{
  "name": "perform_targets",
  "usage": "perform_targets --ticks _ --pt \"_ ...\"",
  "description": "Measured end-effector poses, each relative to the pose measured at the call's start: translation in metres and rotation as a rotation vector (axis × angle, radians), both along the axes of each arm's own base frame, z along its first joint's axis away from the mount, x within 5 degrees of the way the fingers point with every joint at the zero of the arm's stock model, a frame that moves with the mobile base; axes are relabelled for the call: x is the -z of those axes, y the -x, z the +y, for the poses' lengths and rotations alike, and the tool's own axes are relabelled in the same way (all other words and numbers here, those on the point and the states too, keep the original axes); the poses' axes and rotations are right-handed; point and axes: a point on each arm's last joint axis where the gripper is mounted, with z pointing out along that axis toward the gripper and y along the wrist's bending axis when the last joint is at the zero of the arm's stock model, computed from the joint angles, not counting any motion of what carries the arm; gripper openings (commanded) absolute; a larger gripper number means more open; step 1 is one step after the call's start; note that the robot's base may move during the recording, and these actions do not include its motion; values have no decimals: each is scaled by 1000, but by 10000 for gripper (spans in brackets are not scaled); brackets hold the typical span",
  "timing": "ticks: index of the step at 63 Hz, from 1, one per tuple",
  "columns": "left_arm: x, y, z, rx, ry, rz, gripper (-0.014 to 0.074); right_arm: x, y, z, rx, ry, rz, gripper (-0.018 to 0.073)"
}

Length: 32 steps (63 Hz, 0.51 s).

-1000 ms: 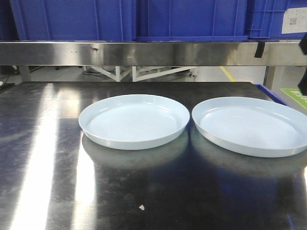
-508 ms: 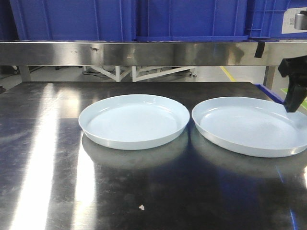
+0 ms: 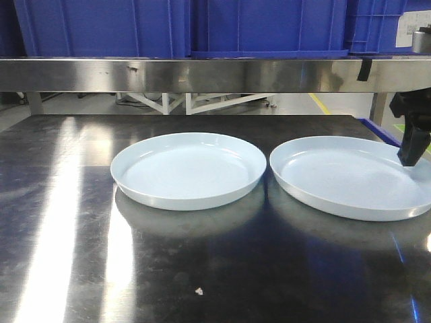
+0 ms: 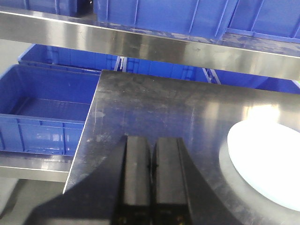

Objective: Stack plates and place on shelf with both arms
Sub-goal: 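Lower the right gripper onto the rim of the plate nearest it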

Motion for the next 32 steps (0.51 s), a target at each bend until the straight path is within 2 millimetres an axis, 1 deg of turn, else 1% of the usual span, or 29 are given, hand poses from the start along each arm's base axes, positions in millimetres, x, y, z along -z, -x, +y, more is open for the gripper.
perform_targets --ticks 13,18,23,32 --pt "0 0 0 0 0 0 92 0 0 0 0 0 -1 590" --pt "0 0 0 0 0 0 92 3 -1 0 0 0 8 578" --pt "0 0 0 0 0 0 92 6 -2 0 0 0 17 547" --pt "0 0 0 0 0 0 92 10 -3 0 0 1 29 454"
